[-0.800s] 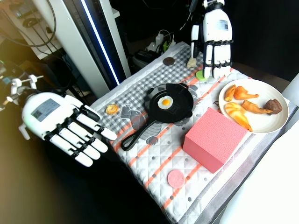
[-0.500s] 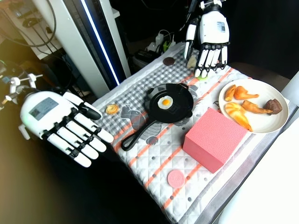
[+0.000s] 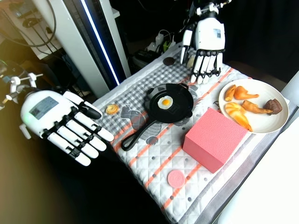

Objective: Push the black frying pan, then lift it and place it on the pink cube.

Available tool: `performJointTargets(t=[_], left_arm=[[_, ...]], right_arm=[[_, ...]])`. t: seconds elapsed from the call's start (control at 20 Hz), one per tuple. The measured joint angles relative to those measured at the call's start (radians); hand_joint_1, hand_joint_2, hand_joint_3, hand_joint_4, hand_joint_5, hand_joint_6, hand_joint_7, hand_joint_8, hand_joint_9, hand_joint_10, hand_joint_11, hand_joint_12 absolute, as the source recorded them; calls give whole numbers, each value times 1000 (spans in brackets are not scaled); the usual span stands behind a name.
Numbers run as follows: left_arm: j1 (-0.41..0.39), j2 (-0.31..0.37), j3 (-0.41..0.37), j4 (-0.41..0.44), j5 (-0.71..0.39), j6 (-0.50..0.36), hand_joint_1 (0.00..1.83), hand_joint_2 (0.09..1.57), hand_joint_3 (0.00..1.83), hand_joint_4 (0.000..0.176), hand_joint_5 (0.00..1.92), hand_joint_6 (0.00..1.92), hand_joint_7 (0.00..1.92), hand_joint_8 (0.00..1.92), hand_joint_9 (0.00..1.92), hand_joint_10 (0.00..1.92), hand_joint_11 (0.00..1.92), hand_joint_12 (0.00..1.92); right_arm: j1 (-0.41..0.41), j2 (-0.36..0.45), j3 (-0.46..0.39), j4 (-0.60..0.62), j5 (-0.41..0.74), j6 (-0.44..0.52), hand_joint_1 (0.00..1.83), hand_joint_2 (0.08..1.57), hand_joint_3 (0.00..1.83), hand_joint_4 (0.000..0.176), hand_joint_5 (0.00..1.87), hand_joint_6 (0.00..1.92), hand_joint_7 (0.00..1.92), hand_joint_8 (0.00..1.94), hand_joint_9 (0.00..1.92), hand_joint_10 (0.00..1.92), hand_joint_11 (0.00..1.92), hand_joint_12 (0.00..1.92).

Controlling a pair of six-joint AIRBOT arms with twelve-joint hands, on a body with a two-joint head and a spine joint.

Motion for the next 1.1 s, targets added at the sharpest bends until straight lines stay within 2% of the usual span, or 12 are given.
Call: performJointTargets(t=[0.05,0.15,0.35,0.45,0.5,0.55,0.6,0.65,0.75,0.8,1.0,1.1], left_arm=[[0,-8,5,1,2,0,462,1290,0,1,585,0,520,1,480,3,0,1243],[0,-24,10,8,4,0,469,1293,0,4,573,3,493,1,452,2,0,1193],[0,-45,21,16,3,0,473,1295,1,10,573,2,489,4,448,5,0,1170],[0,-51,21,20,-5,3,409,1310,6,0,567,0,494,4,454,6,0,1161],[0,-53,24,21,-8,3,423,1315,6,0,555,0,486,1,437,2,0,1182],[0,-63,29,21,-10,3,426,1321,5,14,534,0,464,0,413,0,0,1157],[-4,-69,31,29,-11,5,450,1317,2,16,549,7,468,3,421,6,0,1170],[-8,-78,34,35,-12,5,440,1329,5,13,552,8,448,2,407,3,0,1126],[-9,-93,41,42,-20,6,486,1326,0,0,579,18,456,6,420,8,0,1122],[-9,-100,44,43,-24,7,496,1321,0,0,595,23,463,7,426,10,0,1114],[-16,-122,53,50,-34,7,484,1326,2,0,549,2,466,1,449,12,0,1092],[-23,-134,56,50,-32,7,485,1321,0,16,525,1,467,1,444,8,0,1163]], right_arm=[[0,-2,0,0,-1,0,316,1216,0,50,0,0,0,0,58,17,0,966],[0,-2,0,1,2,0,326,1219,1,41,0,0,0,0,25,2,0,994],[0,-2,0,8,4,1,311,1227,1,50,0,0,0,0,37,3,0,1067],[-8,-2,0,8,9,1,301,1230,0,49,0,0,0,0,3,1,0,888],[-7,-2,0,8,8,1,302,1230,0,37,0,0,0,0,0,0,0,767],[-8,-2,0,9,8,1,309,1234,0,25,0,0,0,0,0,0,0,619],[-7,-2,0,11,10,1,309,1234,0,23,0,0,0,0,0,0,0,588],[-7,-2,0,11,10,1,307,1234,0,38,0,0,0,0,0,0,0,512],[-8,-3,0,10,10,1,309,1234,0,40,0,0,0,0,0,0,0,284],[-8,-4,0,10,10,1,316,1232,0,40,0,0,0,0,0,0,0,323],[-8,-4,0,11,10,1,307,1238,2,38,0,0,0,0,0,0,0,60],[-8,-4,0,11,10,1,285,1241,3,28,0,0,0,0,0,0,0,50]])
